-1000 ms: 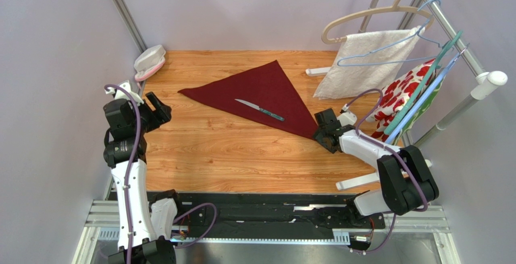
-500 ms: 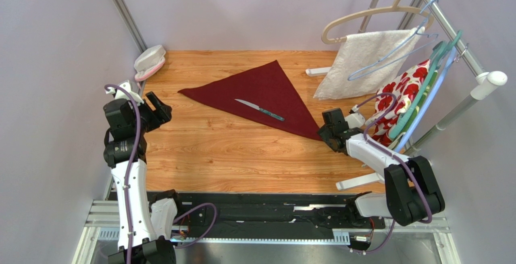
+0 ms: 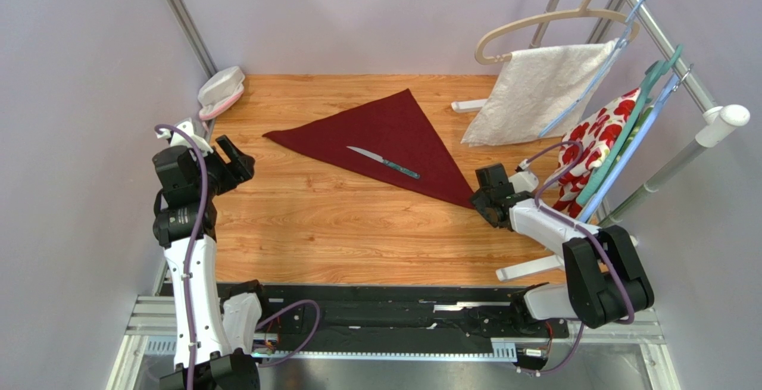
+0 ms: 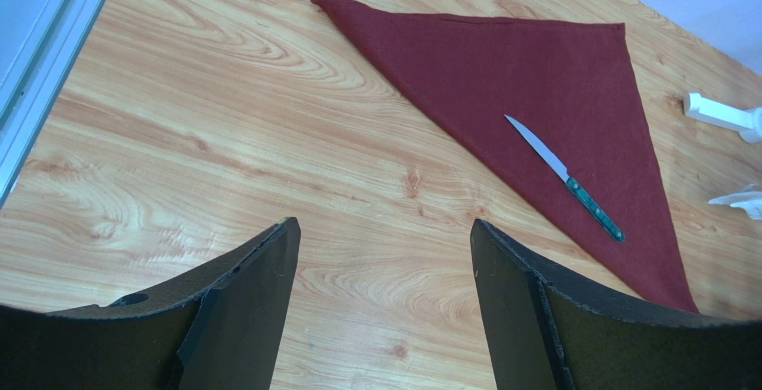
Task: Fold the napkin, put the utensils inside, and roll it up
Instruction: Fold the napkin
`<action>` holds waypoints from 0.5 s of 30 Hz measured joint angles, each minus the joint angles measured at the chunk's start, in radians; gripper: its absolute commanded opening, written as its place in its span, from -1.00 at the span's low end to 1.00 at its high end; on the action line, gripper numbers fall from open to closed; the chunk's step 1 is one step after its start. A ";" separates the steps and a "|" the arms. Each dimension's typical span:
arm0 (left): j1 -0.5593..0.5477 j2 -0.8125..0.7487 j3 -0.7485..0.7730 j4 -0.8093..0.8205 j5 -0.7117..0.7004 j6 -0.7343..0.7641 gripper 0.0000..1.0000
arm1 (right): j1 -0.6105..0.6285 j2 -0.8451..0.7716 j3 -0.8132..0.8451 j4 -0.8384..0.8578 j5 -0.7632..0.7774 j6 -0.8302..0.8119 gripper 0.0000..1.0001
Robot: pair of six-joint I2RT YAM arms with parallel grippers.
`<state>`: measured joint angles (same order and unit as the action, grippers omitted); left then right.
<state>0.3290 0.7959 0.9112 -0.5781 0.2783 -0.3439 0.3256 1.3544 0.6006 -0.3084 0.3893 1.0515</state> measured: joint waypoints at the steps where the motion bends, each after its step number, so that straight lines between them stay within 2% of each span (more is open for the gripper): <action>1: 0.000 0.000 0.000 0.000 0.001 0.000 0.58 | 0.000 0.004 0.000 0.006 0.002 0.000 0.02; 10: 0.000 0.000 0.000 0.004 0.002 -0.007 0.58 | 0.000 0.040 0.001 0.069 0.028 0.000 -0.20; 15: 0.000 0.005 0.000 0.006 0.002 -0.009 0.58 | -0.002 0.044 0.001 0.073 0.032 0.001 -0.41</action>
<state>0.3290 0.8013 0.9108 -0.5720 0.2802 -0.3531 0.3237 1.3983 0.6014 -0.2356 0.4213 1.0523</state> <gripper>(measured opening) 0.792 0.362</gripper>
